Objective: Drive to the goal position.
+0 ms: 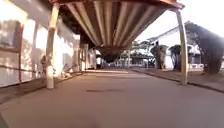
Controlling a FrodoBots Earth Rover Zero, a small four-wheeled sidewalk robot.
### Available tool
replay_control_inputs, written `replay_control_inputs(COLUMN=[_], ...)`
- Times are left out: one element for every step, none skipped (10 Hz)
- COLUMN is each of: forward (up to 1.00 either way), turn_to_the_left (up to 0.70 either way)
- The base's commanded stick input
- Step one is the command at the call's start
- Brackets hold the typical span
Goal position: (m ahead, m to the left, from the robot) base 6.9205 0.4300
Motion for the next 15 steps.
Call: replay_control_inputs(forward=[0.7, 0.7, 0.7, 0.7, 0.7, 0.7, 0.7, 0.7, 0.7, 0.7, 0.7, 0.7, 0.7, 0.7, 0.7], turn_to_the_left=[0.0, 0.0, 0.0, 0.0, 0.0, 0.0, 0.0, 0.0, 0.0, 0.0, 0.0, 0.0, 0.0, 0.0, 0.0])
